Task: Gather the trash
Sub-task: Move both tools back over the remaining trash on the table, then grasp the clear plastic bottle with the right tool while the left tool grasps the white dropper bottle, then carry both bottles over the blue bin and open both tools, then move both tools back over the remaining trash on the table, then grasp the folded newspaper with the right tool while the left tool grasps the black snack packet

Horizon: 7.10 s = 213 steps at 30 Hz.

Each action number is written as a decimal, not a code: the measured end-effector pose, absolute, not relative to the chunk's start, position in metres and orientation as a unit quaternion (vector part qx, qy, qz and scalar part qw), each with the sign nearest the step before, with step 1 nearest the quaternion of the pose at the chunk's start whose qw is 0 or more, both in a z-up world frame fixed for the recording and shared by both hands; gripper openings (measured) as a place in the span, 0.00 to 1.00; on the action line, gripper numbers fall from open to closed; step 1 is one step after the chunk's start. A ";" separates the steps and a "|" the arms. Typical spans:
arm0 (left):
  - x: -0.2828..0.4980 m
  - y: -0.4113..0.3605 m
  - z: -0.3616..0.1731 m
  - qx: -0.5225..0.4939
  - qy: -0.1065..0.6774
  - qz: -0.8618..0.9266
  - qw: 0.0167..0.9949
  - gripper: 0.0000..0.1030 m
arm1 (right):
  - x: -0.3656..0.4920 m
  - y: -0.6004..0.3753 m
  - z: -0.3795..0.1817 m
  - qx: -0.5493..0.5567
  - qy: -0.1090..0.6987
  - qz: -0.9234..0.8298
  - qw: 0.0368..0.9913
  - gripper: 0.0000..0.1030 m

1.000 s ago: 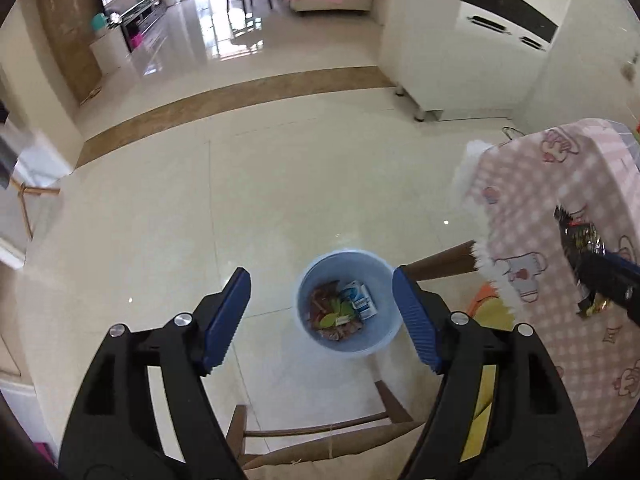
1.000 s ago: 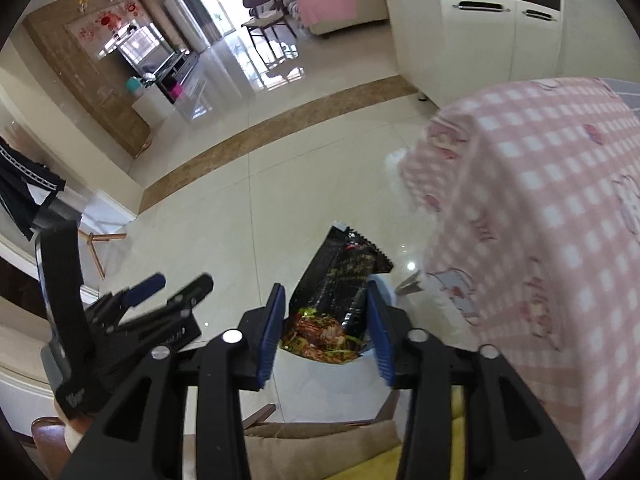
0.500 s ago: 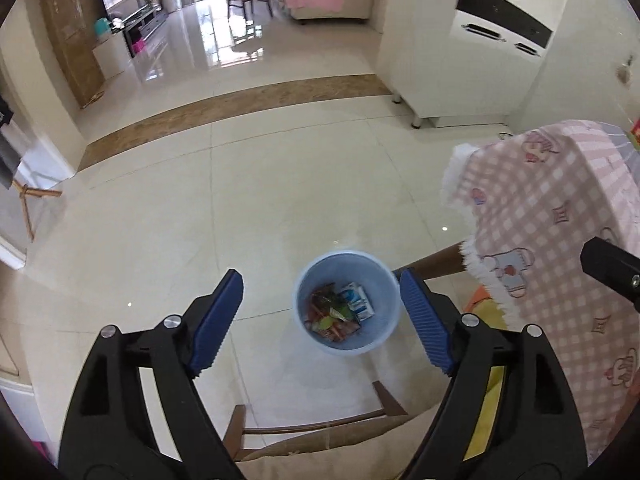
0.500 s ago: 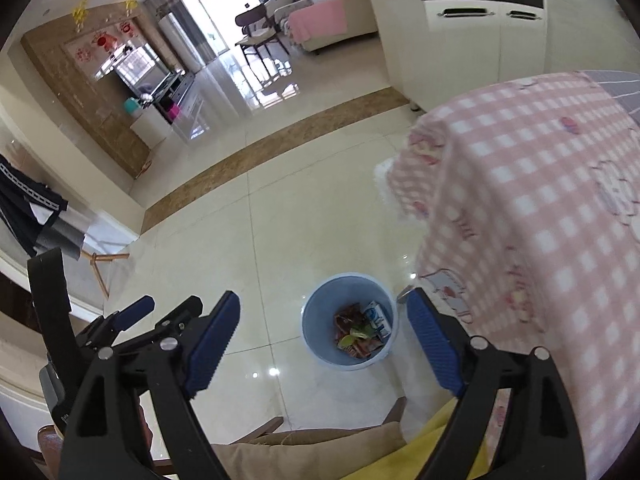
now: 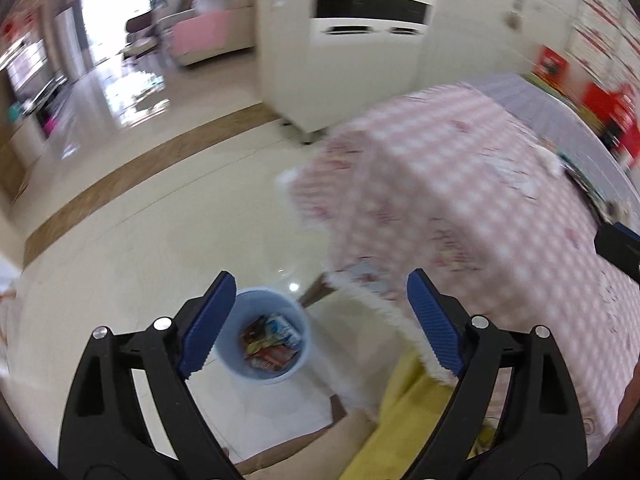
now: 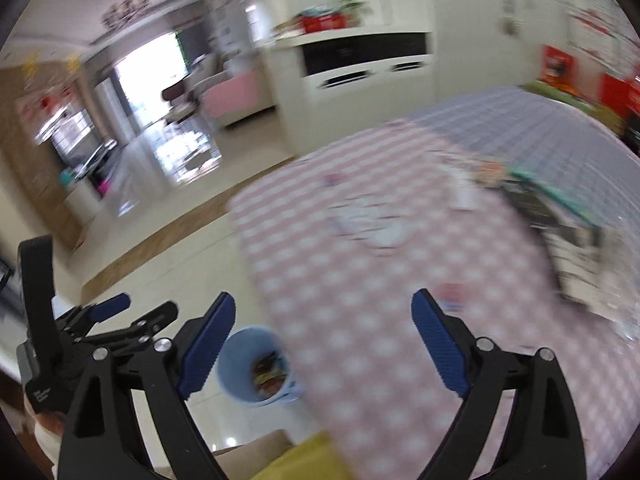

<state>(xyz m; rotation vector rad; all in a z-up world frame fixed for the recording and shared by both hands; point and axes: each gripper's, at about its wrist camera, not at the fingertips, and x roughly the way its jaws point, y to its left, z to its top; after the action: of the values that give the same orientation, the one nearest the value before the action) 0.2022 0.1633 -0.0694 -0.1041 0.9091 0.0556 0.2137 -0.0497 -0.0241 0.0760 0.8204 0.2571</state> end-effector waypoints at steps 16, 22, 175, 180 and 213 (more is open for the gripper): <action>0.282 -0.011 -0.042 0.028 0.423 -0.123 0.897 0.84 | 0.220 -0.287 -0.040 0.193 0.400 -0.139 0.885 0.93; 0.330 -0.055 -0.045 0.029 0.440 -0.146 0.886 0.84 | 0.243 -0.308 -0.060 0.212 0.438 -0.142 0.862 0.93; 0.337 -0.099 -0.040 -0.011 0.460 -0.163 0.873 0.85 | 0.336 -0.311 -0.078 0.127 0.499 -0.110 0.850 0.56; 0.359 -0.132 -0.043 -0.012 0.476 -0.169 0.863 0.85 | 0.336 -0.321 -0.071 0.133 0.488 -0.097 0.857 0.42; 0.340 -0.136 -0.044 0.070 0.474 -0.155 0.864 0.17 | 0.242 -0.359 -0.003 0.122 0.442 -0.116 0.881 0.40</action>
<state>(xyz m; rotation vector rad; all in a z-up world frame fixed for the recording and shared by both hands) 0.3398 -0.1364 -0.0437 0.1462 0.9937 -0.3250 0.2423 -0.3594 -0.0031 0.2537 0.9219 -0.2409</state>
